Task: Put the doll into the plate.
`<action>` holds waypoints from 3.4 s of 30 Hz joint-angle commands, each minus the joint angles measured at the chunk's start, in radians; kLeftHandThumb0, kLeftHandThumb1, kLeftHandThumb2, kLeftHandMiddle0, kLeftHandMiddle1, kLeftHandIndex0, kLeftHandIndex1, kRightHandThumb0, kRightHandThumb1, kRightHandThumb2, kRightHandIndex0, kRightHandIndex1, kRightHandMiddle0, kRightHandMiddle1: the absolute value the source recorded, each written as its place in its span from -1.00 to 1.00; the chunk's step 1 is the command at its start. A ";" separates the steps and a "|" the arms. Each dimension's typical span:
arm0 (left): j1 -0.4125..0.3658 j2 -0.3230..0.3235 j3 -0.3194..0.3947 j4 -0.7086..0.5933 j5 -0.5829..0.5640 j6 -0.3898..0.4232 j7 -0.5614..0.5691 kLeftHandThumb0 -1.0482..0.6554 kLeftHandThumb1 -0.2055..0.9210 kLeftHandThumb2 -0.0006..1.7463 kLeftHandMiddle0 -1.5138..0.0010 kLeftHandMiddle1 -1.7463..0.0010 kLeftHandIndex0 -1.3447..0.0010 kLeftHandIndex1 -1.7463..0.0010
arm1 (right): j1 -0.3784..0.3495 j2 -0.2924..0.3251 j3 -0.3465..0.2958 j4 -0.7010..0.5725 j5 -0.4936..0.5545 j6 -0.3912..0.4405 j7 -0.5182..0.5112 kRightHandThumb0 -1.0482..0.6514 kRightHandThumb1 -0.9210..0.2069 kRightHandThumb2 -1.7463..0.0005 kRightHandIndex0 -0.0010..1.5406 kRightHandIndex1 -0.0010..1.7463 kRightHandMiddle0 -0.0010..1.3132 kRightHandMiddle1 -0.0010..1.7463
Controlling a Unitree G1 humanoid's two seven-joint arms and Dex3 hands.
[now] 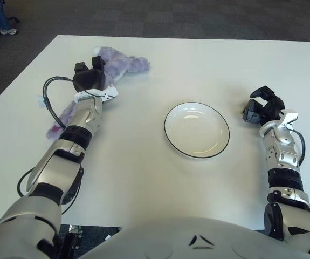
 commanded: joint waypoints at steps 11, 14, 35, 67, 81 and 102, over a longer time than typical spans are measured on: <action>0.046 0.020 -0.018 0.001 0.001 -0.053 -0.042 0.84 -0.30 0.68 0.06 -1.00 -0.54 -1.00 | 0.042 0.016 0.002 0.030 0.016 0.057 0.009 0.23 0.48 -0.81 0.04 0.96 -0.16 1.00; 0.047 0.021 -0.015 0.001 -0.005 -0.063 -0.049 0.85 -0.33 0.70 0.05 -1.00 -0.56 -1.00 | 0.043 0.015 0.003 0.029 0.017 0.056 0.012 0.23 0.48 -0.81 0.04 0.97 -0.17 1.00; 0.081 0.026 0.019 -0.080 -0.051 -0.075 -0.091 0.86 -0.37 0.73 0.02 -1.00 -0.47 -1.00 | 0.045 0.012 0.002 0.015 0.018 0.077 0.013 0.23 0.48 -0.81 0.04 0.97 -0.17 1.00; 0.055 0.038 0.045 0.051 -0.030 -0.367 0.297 0.88 -0.41 0.77 -0.01 -1.00 -0.49 -1.00 | 0.046 0.006 0.003 0.014 0.022 0.085 0.029 0.23 0.48 -0.81 0.04 0.97 -0.17 1.00; 0.085 0.034 0.095 -0.019 -0.081 -0.402 0.290 0.88 -0.41 0.77 -0.01 -1.00 -0.52 -1.00 | 0.046 -0.002 0.009 0.020 0.018 0.088 0.037 0.23 0.47 -0.81 0.03 0.97 -0.18 1.00; 0.143 0.034 0.167 -0.138 -0.095 -0.530 0.367 0.87 -0.37 0.74 0.01 -1.00 -0.46 -1.00 | 0.043 -0.004 0.007 0.021 0.022 0.097 0.040 0.23 0.47 -0.81 0.03 0.98 -0.18 1.00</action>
